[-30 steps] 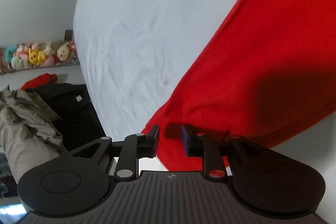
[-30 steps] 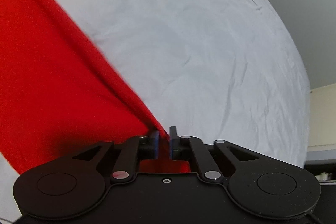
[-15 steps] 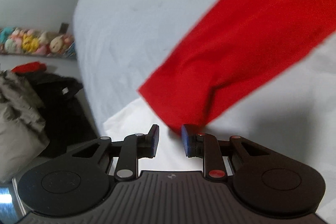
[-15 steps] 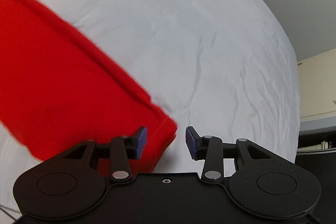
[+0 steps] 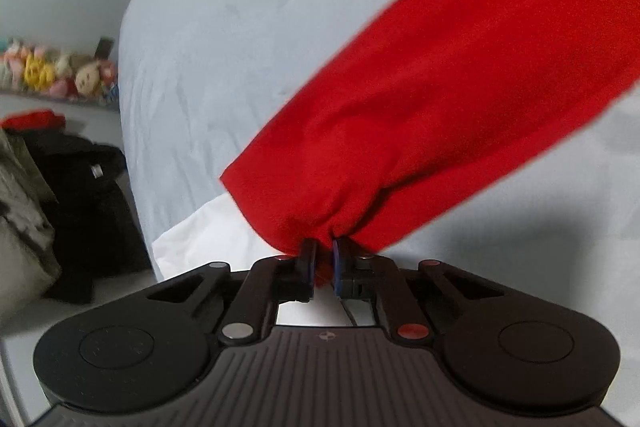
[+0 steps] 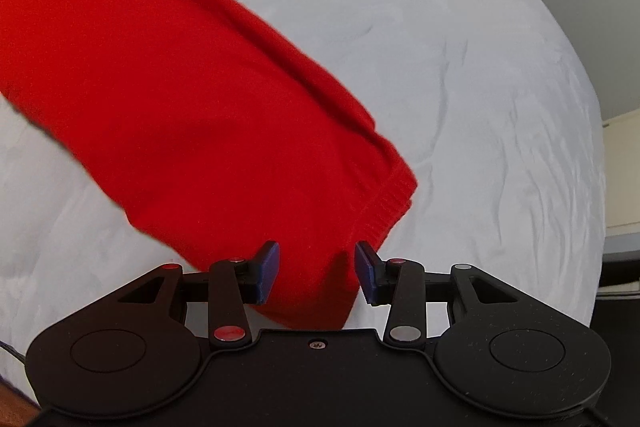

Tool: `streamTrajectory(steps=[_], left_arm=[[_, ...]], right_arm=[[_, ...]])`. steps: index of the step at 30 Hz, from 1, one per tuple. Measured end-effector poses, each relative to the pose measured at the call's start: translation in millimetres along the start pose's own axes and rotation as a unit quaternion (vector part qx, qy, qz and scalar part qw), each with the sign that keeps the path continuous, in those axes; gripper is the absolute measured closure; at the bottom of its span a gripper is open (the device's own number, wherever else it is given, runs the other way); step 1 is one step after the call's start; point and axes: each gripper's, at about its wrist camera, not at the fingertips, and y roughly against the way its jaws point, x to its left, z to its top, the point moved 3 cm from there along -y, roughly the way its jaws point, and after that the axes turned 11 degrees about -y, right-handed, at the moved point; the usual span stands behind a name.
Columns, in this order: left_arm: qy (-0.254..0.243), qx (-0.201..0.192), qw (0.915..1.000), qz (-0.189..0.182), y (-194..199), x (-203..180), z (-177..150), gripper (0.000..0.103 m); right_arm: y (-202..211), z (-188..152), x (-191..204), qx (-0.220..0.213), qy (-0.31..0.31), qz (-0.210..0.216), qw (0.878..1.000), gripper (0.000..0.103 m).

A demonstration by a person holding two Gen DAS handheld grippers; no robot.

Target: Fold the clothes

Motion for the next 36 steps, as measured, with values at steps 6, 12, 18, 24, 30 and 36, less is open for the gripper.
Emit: streamTrajectory(steps=[6,12,18,24,30,36], left_arm=[[-0.021,-0.013,0.9994,-0.023,13.3,14.5,-16.1,0.096],[-0.019,-0.01,0.9996,-0.017,17.8,20.4,-22.3,0.081],[-0.039,0.007,0.9991,0.015,18.1,14.8,-28.1,0.062],[-0.13,-0.024,0.9908,0.027,24.9,-14.0,-34.2,0.062],[-0.208,-0.027,0.9769,0.042,10.4,-43.3,-31.4,0.068],[-0.243,-0.029,0.9678,0.059,-14.1,-46.6,-20.2,0.074]], right_arm=[[-13.9,20.1,-2.3,0.003,0.007,-0.006,1.0,0.061],[-18.6,24.4,-5.2,0.003,0.013,-0.011,1.0,0.06],[-6.4,20.5,1.4,-0.002,0.019,-0.015,1.0,0.058],[5.3,18.5,6.0,-0.013,0.011,-0.014,1.0,0.057],[7.6,20.0,16.0,-0.024,0.009,0.011,1.0,0.057],[0.3,17.3,21.9,-0.019,0.018,0.02,0.999,0.051]])
